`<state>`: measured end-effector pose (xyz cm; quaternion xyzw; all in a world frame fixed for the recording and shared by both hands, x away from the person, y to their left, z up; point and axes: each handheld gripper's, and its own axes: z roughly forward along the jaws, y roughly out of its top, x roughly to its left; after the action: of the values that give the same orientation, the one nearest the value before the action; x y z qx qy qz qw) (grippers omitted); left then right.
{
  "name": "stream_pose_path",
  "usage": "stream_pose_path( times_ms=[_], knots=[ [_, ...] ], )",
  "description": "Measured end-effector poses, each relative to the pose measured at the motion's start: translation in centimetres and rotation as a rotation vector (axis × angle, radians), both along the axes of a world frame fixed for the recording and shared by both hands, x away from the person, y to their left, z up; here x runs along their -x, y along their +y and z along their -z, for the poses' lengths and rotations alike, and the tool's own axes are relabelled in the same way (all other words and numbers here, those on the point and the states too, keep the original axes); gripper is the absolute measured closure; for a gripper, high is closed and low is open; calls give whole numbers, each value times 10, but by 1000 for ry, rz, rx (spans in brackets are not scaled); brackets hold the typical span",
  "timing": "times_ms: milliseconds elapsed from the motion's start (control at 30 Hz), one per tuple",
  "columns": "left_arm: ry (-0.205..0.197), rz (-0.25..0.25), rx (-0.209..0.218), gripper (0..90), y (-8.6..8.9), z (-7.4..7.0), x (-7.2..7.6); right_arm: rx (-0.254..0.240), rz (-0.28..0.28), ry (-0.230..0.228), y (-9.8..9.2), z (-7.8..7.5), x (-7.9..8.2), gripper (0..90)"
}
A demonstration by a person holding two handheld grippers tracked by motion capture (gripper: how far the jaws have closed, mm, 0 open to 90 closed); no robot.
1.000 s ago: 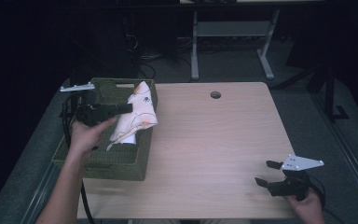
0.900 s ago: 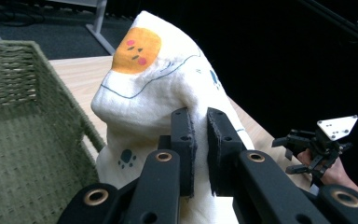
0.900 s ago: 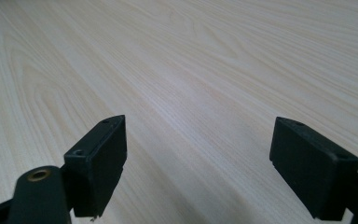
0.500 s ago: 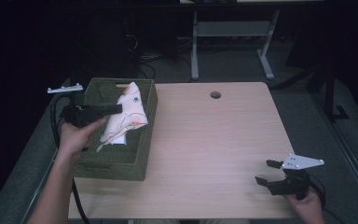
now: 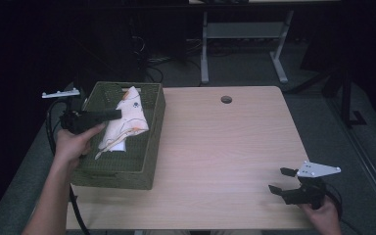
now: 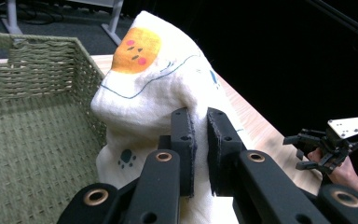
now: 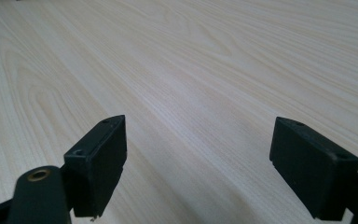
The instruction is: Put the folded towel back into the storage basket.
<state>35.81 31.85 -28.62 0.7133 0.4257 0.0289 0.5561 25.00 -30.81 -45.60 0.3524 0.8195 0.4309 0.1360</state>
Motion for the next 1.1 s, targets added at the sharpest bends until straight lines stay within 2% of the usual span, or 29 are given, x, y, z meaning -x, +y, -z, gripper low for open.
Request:
stream_pose_path(
  times_ms=[433,500,767,1100],
  knots=[
    [14,-25,-4,827,25,9,-1,8,3,2,2,0,1,185],
    [18,-33,6,827,29,12,-2,8,3,-1,1,0,1,185],
    [38,-44,-14,826,46,26,-6,8,2,6,2,1,2,185],
    [54,-22,-41,824,50,33,-19,19,6,6,1,1,1,185]
  ],
)
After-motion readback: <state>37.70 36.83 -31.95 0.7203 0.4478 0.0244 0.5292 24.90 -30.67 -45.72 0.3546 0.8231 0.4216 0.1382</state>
